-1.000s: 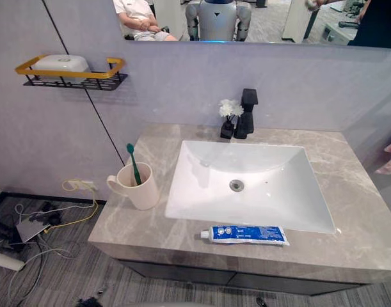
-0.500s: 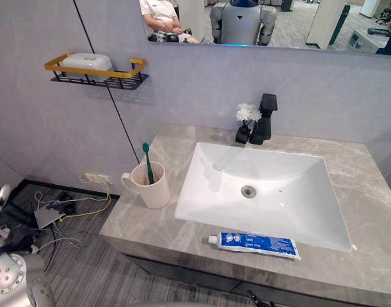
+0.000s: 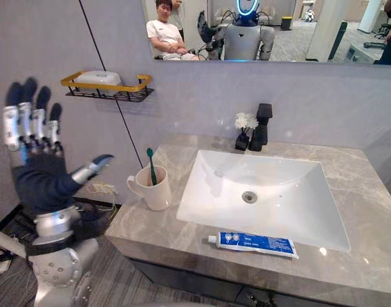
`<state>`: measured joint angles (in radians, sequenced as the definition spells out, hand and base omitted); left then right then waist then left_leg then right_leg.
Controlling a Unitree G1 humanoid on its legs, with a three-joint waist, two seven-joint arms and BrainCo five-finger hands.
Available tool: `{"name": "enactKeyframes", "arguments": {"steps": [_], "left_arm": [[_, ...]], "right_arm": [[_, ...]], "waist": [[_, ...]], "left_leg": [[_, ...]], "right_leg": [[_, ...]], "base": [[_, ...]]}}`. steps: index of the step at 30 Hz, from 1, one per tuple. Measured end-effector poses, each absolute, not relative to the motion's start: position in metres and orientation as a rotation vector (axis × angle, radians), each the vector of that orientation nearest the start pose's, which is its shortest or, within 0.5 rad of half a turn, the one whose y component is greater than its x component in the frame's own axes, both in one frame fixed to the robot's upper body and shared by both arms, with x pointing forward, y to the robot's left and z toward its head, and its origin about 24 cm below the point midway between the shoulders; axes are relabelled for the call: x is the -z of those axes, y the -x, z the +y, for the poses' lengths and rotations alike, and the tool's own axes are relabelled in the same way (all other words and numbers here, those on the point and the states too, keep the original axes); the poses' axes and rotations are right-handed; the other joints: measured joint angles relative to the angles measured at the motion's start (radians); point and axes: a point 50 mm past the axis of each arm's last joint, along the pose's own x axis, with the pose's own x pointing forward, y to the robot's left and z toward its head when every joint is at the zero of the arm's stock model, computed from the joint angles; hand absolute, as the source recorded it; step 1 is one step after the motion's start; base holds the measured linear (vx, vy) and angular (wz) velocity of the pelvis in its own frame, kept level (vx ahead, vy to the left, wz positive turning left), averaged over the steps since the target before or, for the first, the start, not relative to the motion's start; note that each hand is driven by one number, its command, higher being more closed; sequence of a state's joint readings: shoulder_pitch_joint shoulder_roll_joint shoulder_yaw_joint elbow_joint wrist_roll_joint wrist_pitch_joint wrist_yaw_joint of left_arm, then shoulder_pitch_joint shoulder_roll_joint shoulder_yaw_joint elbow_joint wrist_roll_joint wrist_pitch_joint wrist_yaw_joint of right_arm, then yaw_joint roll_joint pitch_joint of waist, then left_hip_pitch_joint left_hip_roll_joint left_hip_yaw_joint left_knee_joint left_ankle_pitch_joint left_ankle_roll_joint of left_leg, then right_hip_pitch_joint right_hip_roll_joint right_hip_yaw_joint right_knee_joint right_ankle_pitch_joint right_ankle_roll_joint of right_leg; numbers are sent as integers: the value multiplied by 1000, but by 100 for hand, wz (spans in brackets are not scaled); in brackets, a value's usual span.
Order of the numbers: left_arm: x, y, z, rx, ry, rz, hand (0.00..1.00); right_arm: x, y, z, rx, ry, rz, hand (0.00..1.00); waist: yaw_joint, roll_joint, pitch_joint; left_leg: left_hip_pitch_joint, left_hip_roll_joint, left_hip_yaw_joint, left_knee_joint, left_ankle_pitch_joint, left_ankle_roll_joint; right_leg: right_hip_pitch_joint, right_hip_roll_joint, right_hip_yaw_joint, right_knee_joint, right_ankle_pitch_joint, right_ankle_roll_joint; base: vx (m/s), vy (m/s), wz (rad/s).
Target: Organize washtable
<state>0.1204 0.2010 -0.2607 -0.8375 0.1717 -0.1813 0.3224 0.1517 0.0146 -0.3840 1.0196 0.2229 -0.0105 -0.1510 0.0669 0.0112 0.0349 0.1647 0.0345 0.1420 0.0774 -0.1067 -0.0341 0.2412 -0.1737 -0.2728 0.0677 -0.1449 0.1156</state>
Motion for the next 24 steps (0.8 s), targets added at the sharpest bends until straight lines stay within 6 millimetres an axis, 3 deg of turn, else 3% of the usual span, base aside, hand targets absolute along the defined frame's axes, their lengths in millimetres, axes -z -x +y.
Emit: {"name": "enactKeyframes", "arguments": {"steps": [4, 6, 11, 18, 24], "left_arm": [[-206, -166, 95, 212, -132, -947, 0], [-196, -173, 84, 294, -177, -912, 0], [-170, -167, 51, 541, -199, -804, 0], [-133, -167, 26, 757, -284, -653, 0], [-112, -176, 20, 822, -364, -564, 0]], "right_arm": [[167, -48, -212, 679, -296, 1141, 0], [166, -40, -223, 674, -298, 1147, 0], [166, -11, -238, 733, -279, 1205, 0], [166, -16, -234, 722, -292, 1191, 0], [166, -16, -231, 732, -303, 1183, 0]], "waist": [[-8, -1, -2], [-26, -2, -1], [-32, -3, 0], [-50, -3, 0], [-53, -4, 1]], "left_leg": [[9, -2, 10, -12, 5, 0], [18, -2, 16, -20, 8, -1], [25, -1, 24, -41, 12, -2], [26, 1, 26, -45, 17, -4], [29, 1, 36, -76, 34, -4]], "right_leg": [[-1, 5, 19, -2, 1, 0], [-1, 7, 30, -2, 2, -1], [-4, 10, 35, -3, 2, -2], [-5, 12, 37, -3, 2, -2], [-20, 13, 40, 2, 2, -2]], "base": [[-40, -3, -7], [-23, 6, -13], [-17, -4, -7], [0, 0, 0], [-35, -4, -3]]}}
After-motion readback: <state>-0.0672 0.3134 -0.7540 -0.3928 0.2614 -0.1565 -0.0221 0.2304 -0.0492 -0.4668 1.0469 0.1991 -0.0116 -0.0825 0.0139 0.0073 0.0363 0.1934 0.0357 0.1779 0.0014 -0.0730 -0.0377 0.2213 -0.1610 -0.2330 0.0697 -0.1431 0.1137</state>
